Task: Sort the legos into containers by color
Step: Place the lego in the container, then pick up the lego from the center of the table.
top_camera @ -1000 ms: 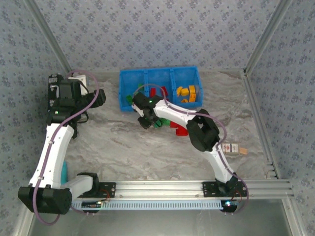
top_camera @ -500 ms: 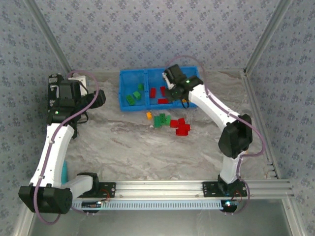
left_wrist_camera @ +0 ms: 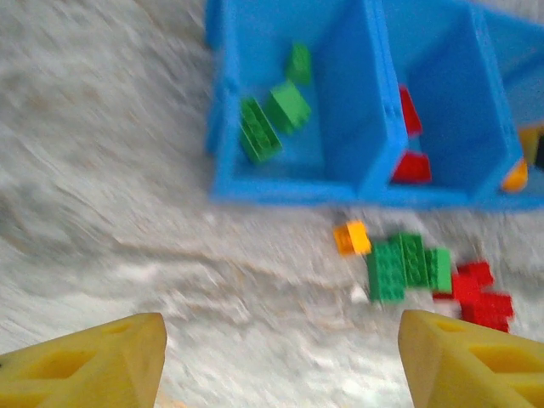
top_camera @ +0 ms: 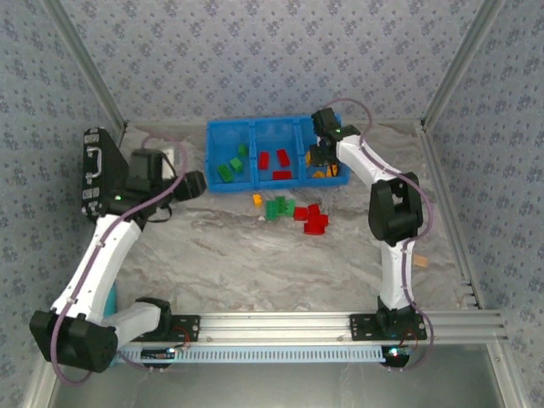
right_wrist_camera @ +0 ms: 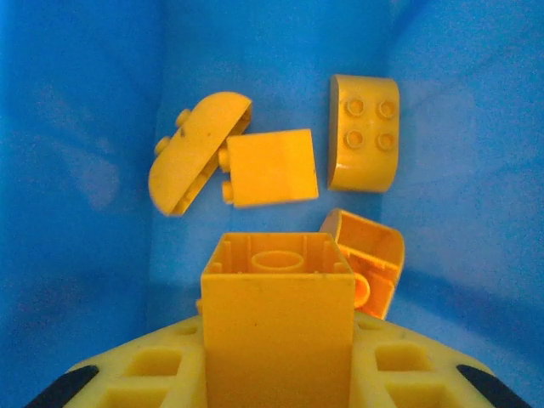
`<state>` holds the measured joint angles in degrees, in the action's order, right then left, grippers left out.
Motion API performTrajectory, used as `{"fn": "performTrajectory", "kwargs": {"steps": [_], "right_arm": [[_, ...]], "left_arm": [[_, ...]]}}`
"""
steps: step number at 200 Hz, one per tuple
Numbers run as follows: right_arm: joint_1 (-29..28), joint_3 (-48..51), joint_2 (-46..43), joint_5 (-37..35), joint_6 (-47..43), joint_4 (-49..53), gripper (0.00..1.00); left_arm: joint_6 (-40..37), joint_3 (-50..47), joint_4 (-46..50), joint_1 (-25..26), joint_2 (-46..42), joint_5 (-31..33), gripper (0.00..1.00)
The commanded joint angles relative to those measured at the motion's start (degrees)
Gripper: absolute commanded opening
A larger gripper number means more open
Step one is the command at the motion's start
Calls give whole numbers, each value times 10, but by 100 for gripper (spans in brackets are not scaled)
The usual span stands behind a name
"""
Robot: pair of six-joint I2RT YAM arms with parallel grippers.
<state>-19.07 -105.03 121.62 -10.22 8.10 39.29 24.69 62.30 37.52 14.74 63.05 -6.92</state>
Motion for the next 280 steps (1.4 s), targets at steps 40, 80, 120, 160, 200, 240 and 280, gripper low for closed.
{"fn": "performTrajectory", "kwargs": {"steps": [40, 80, 120, 160, 200, 240, 280], "right_arm": [[14, -16, 3, 45, 6, -45, 50], [19, 46, -68, 73, -8, -80, 51], [20, 121, -154, 96, -14, -97, 51], [30, 190, -229, 109, -17, -100, 51], [52, 219, -265, 122, -20, -99, 51], [71, 215, -272, 145, -21, -96, 48], [87, 203, -265, 168, -29, -84, 48]], "left_arm": [[146, -68, -79, 176, 91, 68, 69], [160, -22, -117, 214, 209, 85, 65], [160, 45, -115, 223, 299, 100, 62], [172, 86, -121, 233, 359, 117, 62], [188, 135, -94, 234, 418, 135, 64], [191, 175, -59, 234, 459, 170, 66], [194, 200, -70, 232, 496, 182, 67]]}}
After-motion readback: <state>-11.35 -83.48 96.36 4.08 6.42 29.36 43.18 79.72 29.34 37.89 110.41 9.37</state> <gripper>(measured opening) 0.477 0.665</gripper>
